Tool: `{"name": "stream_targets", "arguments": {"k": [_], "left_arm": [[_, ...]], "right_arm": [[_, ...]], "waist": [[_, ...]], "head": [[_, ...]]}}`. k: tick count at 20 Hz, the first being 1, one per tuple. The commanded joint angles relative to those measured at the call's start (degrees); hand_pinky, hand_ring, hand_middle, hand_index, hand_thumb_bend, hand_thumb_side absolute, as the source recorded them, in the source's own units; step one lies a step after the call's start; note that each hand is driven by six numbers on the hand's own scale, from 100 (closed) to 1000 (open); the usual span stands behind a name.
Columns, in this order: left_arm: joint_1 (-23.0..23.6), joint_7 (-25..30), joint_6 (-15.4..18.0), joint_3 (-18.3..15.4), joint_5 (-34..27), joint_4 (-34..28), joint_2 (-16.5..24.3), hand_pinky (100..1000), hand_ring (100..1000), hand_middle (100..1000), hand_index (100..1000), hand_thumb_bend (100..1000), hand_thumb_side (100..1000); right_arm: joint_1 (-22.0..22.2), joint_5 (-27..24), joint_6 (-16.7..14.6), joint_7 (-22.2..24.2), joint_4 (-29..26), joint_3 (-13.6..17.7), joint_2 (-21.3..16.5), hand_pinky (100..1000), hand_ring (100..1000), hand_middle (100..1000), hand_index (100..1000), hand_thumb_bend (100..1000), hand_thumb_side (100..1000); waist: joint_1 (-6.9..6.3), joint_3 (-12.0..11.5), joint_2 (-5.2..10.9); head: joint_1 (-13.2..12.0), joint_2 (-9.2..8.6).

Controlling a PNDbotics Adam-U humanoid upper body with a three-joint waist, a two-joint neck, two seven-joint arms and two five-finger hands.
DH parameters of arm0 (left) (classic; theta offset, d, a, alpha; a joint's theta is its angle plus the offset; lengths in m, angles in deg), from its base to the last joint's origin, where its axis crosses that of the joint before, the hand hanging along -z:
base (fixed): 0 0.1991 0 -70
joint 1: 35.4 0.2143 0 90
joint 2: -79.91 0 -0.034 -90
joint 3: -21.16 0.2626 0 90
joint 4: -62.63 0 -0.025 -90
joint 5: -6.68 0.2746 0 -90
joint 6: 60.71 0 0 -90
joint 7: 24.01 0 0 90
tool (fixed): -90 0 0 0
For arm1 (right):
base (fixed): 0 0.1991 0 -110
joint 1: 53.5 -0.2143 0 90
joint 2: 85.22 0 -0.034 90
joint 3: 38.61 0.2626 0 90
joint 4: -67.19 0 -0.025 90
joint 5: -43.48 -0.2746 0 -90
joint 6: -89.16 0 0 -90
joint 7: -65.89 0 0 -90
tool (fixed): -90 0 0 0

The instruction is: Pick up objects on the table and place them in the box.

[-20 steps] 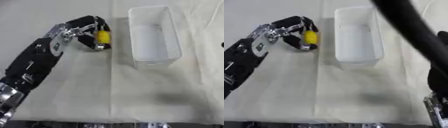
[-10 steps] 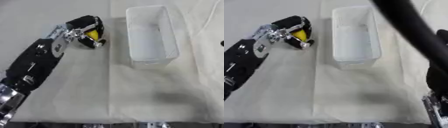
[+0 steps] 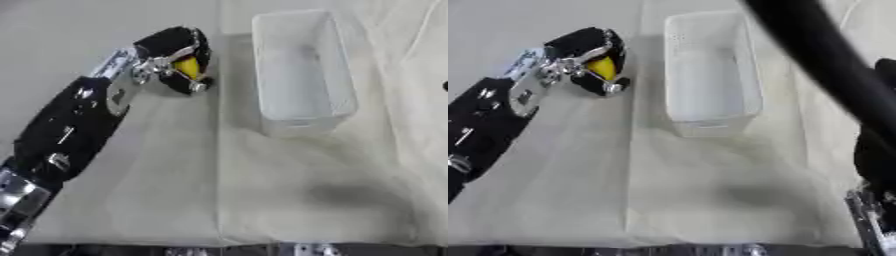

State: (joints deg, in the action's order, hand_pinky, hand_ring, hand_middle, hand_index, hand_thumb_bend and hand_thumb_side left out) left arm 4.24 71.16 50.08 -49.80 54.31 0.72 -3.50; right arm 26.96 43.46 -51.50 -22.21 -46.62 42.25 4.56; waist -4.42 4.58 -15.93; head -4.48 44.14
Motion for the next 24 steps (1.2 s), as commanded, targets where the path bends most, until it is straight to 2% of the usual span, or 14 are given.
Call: {"name": "stream_targets", "arguments": {"k": [1, 5, 8, 12, 16, 24], "left_arm": [[-0.1, -1.4, -1.1, -2.1, 2.2, -4.5, 1.0, 100, 100, 100, 151, 334, 100], [0.1, -3.5, -5.0, -6.2, 3.7, -10.1, 1.3, 100, 100, 100, 151, 347, 100], [-0.9, -3.2, -6.8, -7.5, 4.7, -12.2, 2.5, 100, 100, 100, 152, 329, 100], [-3.2, -1.9, -6.6, -7.0, 6.1, -12.4, 4.6, 100, 100, 100, 153, 321, 100], [-4.1, -1.5, -6.0, -6.5, 6.0, -12.4, 4.3, 100, 100, 100, 154, 319, 100], [-6.1, -1.5, -4.7, -5.2, 6.7, -10.4, -2.0, 100, 100, 100, 162, 292, 100]], "right_arm": [[-0.4, -0.2, 0.1, 0.3, -0.8, 0.2, -0.4, 692, 805, 848, 823, 362, 1000], [-0.3, -0.1, 0.2, 0.4, -0.8, 0.3, -0.3, 692, 805, 847, 823, 362, 1000], [-0.2, -0.1, 0.3, 0.4, -0.8, 0.3, -0.3, 692, 806, 845, 823, 365, 1000], [-0.1, 0.1, 0.4, 0.5, -0.8, 0.2, -0.4, 692, 806, 845, 823, 368, 1000], [-0.1, 0.2, 0.4, 0.5, -0.8, 0.2, -0.5, 692, 805, 845, 823, 367, 1000], [-0.5, -0.1, 0.4, 0.6, -0.8, 0.0, -0.5, 691, 805, 844, 822, 363, 1000]], "waist": [[0.33, -0.1, 0.88], [0.39, -0.3, 0.93], [0.31, -0.3, 1.0], [0.15, -0.4, 1.05], [0.11, -0.3, 1.07], [0.19, 0.3, 1.09]], "head": [[0.7, -0.02], [1.0, -0.02], [1.2, -0.02], [1.3, -0.09], [1.3, -0.19], [1.2, -0.66]]}}
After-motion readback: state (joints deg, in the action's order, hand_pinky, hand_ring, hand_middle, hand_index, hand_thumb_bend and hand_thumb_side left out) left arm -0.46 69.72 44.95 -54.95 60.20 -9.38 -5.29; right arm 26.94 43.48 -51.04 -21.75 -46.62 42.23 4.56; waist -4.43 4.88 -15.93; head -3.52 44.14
